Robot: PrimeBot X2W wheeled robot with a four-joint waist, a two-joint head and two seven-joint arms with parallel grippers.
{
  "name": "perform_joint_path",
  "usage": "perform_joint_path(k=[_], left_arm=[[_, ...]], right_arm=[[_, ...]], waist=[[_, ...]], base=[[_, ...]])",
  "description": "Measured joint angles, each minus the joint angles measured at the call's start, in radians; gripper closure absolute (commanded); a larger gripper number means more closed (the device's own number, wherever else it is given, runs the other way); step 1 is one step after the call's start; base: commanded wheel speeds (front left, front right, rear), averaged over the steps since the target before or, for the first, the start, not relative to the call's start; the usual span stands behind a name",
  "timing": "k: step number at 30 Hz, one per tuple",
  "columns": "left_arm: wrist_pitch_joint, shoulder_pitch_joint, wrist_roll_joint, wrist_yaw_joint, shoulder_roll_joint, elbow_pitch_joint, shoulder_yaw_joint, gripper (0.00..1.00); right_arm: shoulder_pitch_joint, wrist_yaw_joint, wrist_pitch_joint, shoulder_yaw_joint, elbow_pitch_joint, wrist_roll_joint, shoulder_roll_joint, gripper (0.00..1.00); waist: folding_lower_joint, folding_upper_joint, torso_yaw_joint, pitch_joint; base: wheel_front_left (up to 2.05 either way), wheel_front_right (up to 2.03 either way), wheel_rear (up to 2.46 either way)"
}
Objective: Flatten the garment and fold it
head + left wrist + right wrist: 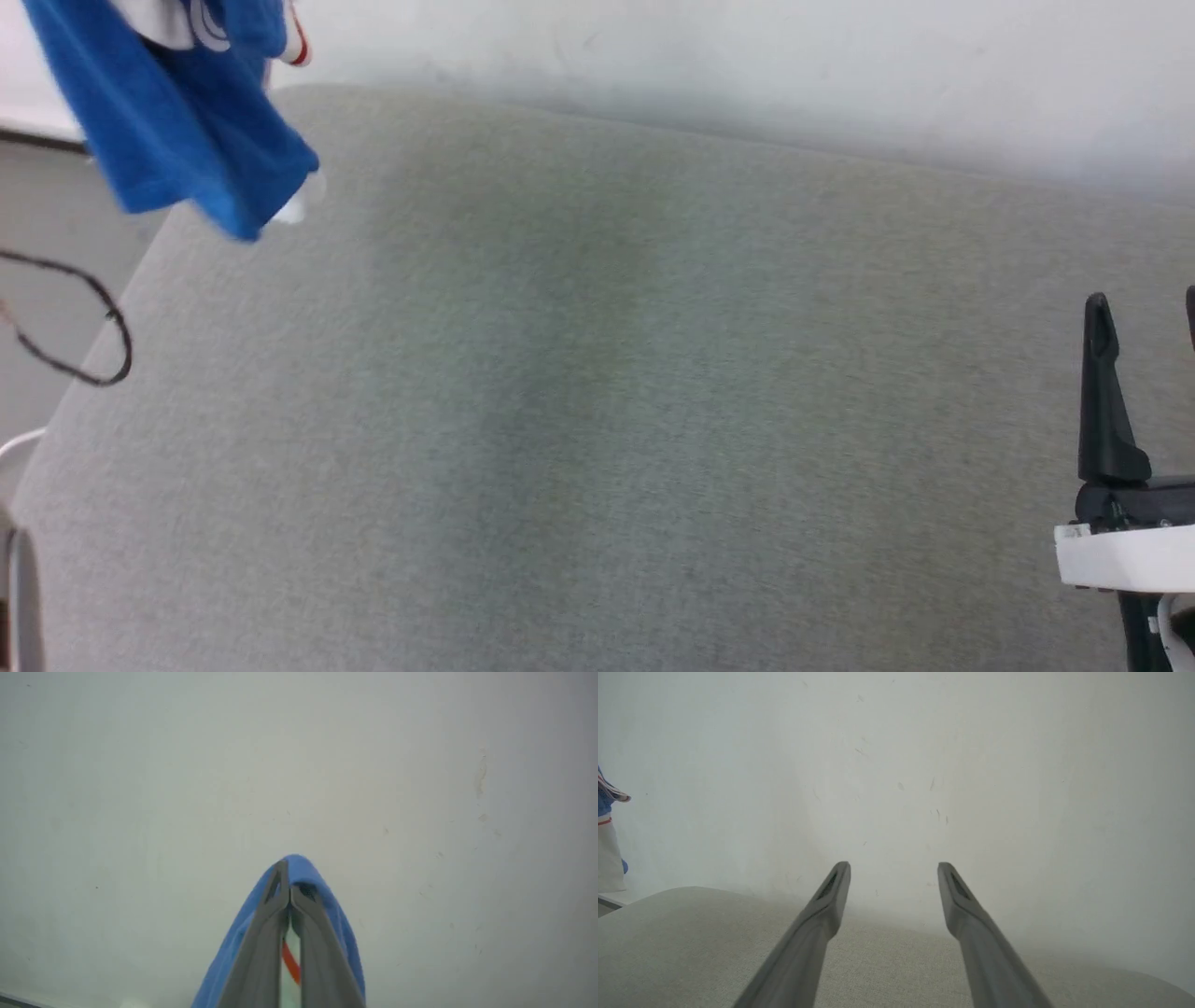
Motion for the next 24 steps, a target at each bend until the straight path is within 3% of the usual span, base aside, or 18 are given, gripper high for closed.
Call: perform_joint_path(k=[15, 24], left_arm=[[0.114, -0.06, -0.096, 0.077, -0.219, -0.229, -0.125, 1.0], [0.087, 0.197, -0.031, 0.112, -0.263, -0.306, -0.267, 1.0]], right_arm=[[0.006, 0.0, -0.055, -0.05, 0.056, 0.061, 0.0, 0.0], [0.015, 0.0, -0.061, -0.058, 0.058, 0.071, 0.0, 0.0]], waist=[[0.0003, 0.0, -0.187, -0.06], [0.0003, -0.0001, -0.299, -0.063]], base=[[0.0, 0.0, 0.0], [0.0, 0.0, 0.0]])
